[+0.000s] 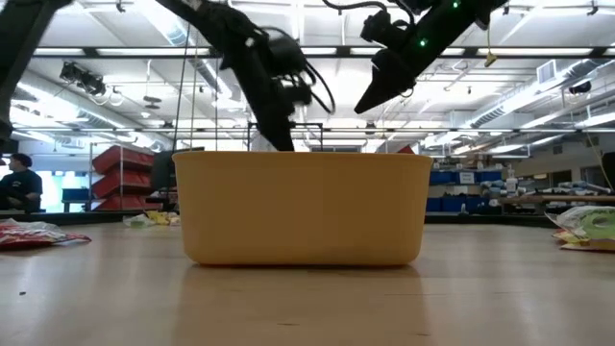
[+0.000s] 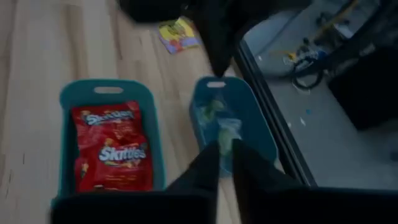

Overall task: Sort candy
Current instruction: Put the green gummy into the blue bin

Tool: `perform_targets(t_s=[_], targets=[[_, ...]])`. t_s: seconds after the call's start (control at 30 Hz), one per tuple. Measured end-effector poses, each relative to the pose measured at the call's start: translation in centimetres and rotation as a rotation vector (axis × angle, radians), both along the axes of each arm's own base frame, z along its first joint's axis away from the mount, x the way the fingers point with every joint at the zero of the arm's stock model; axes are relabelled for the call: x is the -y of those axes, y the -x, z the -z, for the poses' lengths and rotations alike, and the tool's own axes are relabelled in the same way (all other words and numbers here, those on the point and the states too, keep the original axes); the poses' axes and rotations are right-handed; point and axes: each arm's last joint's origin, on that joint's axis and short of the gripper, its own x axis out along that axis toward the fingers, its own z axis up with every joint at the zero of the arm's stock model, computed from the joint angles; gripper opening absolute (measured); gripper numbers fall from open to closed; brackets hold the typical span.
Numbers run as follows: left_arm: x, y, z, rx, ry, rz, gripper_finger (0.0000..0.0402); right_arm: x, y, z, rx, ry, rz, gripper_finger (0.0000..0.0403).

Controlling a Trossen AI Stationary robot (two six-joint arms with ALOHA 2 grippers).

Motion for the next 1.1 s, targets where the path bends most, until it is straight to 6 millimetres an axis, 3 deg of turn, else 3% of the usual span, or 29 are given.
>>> perform_targets(t_s=[0.07,0.23,0.6,0.83,1.1], targets=[[0.7,1.3,-0.9,0.041,0.027,-0.009,0.0008,0.1,0.1,1.0,0.006,0.001,-0.027,0.0007],[2.7,5.1,-1.9,0.101,0.044,-0.066,0.0003,0.6,0.6,3.4,0.081,-0.074,-0.070,0.0005],[7.4,14.5,1.3,-0.076,0.227,-0.463,0.0001,0.6,0.9,4.8,0.187,-0.105,-0.056,0.0002],[8.0,16.2,2.7,-0.228,0.213,-0.591,0.0029,0.6,0.8,4.5,0.228,-0.107,-0.050,0.0008],[6.7,16.4,4.0,-0.337,0.192,-0.621,0.0107,0.6,0.7,4.5,0.225,-0.099,-0.064,0.0007]])
